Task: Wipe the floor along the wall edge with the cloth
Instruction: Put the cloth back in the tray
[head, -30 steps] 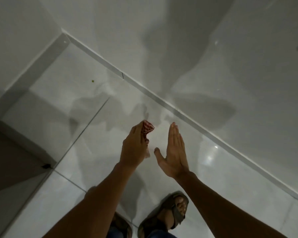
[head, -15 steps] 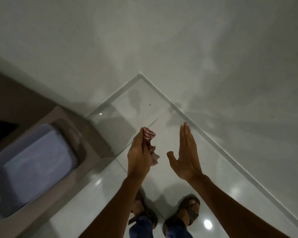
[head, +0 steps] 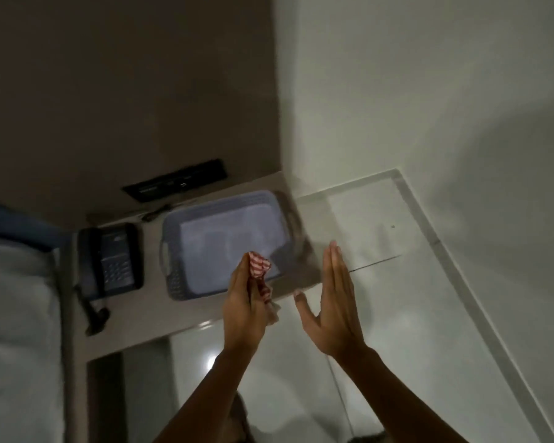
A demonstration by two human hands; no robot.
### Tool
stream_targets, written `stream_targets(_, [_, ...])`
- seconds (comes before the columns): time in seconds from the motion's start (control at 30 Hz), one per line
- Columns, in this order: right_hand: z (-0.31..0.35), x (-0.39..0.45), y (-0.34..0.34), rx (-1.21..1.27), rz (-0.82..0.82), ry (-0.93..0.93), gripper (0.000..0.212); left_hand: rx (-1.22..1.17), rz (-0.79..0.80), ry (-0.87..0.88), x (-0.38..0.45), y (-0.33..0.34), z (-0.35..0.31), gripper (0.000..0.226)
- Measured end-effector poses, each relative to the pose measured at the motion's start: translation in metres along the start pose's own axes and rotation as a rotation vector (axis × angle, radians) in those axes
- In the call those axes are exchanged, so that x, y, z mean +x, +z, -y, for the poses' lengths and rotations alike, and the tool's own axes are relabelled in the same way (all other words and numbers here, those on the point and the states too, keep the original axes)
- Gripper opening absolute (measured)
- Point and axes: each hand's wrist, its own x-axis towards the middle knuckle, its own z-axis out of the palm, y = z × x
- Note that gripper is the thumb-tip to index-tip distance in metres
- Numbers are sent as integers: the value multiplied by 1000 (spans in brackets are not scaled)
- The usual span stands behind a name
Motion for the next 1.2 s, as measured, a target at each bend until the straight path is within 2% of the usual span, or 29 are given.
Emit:
stream_targets(0.07, [24, -8, 42, -10, 17, -11, 95, -50, -37, -48, 10, -41, 12, 45])
stream_targets(0.13, [46, -10, 76, -3, 39, -25, 94, -5, -52, -44, 23, -82, 23, 53])
stream_targets(0.2, [65, -4, 100, -8, 66, -47, 94, 15, -55, -43, 38, -115, 38, 44])
stream_targets(0.3, [77, 17, 123, -51, 117, -121, 94, 27, -86, -30, 64, -144, 55, 48])
stream_targets(0.37, [77, 36, 134, -75, 177, -108, 96, -14, -88, -42, 81, -150, 64, 54])
stream_targets(0.5, [58, 78, 159, -130, 220, -132, 97, -33, -126, -55, 113, -138, 78, 57])
stream_targets(0.63, [30, 121, 189, -271, 288, -193, 97, 95, -99, -36, 146, -112, 87, 69])
stream_targets(0.77, [-6, 141, 218, -236, 389, -213, 89, 310, -11, -37, 186, -82, 113, 68])
stream_targets(0.87, [-24, 138, 232, -256, 413, -188, 84, 558, 128, -36, 203, -65, 145, 71])
stream_targets(0.93, [-33, 137, 239, -364, 399, -192, 84, 718, 155, 23, 208, -55, 168, 70])
stream_targets(1.07, [-42, 136, 246, -536, 406, -248, 86, 806, 90, 50, 209, -45, 182, 74])
stream_targets(1.2, [-40, 139, 237, -468, 471, -249, 88, 868, 142, -14, 212, -44, 175, 80])
